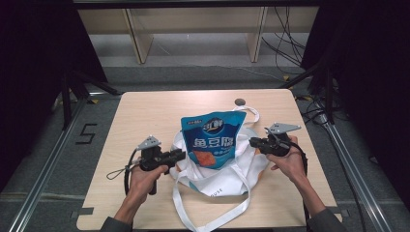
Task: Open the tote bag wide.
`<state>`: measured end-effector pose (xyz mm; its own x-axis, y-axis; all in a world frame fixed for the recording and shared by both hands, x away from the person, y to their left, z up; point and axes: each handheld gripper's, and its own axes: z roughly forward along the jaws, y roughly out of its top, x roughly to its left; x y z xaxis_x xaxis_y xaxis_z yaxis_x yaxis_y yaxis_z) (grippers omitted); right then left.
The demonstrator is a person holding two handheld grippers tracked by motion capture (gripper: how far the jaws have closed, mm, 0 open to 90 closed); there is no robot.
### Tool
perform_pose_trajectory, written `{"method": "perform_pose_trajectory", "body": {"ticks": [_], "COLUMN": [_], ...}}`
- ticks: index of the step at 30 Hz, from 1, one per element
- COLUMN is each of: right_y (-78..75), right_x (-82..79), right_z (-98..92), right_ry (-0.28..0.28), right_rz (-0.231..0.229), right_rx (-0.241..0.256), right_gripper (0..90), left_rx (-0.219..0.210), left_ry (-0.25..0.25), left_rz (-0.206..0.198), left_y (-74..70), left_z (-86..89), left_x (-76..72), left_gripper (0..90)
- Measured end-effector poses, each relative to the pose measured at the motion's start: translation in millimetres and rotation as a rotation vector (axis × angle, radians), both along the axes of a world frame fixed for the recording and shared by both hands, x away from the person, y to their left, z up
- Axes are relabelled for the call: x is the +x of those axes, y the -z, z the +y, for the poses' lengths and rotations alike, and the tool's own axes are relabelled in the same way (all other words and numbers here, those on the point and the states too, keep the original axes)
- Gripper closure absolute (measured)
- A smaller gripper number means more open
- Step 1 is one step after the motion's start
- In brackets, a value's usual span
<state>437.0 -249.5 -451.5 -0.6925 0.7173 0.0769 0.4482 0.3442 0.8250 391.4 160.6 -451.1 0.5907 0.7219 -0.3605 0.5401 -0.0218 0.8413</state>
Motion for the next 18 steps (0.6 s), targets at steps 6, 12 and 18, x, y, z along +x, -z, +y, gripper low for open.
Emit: {"method": "perform_pose_trajectory", "body": {"ticks": [6,12,18], "right_y": [11.6,37.8,43.5], "right_x": [8.2,16.5,16.3], "right_z": [-0.6,-3.7,0.3], "right_ry": [0.007,0.044,0.044], "right_rz": [0.046,0.099,0.109], "right_rx": [-0.077,-0.156,-0.203], "right_gripper": [86.3,90.0,90.0], "left_rx": [0.032,0.082,0.109], "left_ry": [-0.031,-0.04,-0.038], "left_rz": [0.064,0.116,0.16], "left_y": [31.5,54.9,66.2], "left_z": [7.5,15.6,17.7], "left_x": [20.9,22.4,21.7], "left_gripper": [81.5,88.3,88.8]}}
